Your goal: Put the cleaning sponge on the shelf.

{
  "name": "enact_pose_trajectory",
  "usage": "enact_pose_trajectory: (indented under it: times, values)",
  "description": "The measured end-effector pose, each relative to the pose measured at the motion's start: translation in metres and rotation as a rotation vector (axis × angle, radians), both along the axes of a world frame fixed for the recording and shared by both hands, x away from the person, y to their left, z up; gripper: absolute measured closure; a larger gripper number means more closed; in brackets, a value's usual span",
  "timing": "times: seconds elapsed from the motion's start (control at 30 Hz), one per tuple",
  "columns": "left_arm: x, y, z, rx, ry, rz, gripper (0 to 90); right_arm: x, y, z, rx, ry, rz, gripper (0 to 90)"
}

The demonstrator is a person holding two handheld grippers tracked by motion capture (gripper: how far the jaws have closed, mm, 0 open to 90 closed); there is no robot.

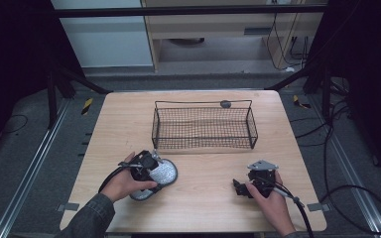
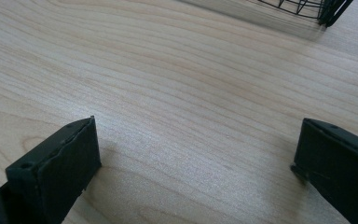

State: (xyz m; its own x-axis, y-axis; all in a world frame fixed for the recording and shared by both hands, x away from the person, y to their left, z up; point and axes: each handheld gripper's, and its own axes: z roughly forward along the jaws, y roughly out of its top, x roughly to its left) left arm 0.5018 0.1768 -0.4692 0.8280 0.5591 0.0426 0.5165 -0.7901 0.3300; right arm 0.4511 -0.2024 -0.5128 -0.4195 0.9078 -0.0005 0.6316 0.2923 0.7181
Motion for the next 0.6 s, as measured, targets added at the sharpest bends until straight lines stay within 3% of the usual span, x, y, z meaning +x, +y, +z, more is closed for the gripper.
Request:
enact_pose_trajectory:
  times: [0.37,0.6]
  values:
    - [0.006,0.0,-0.006,0.013,0.014,0.006,2.5,0.0,0.0,0.0,-0.008,-0.002,0.008,0.4]
    - [0.01,0.003,-0.011,-0.006,0.036,0.02,1.1,-0.001,0.001,0.0,0.0,0.002,0.009,0.4]
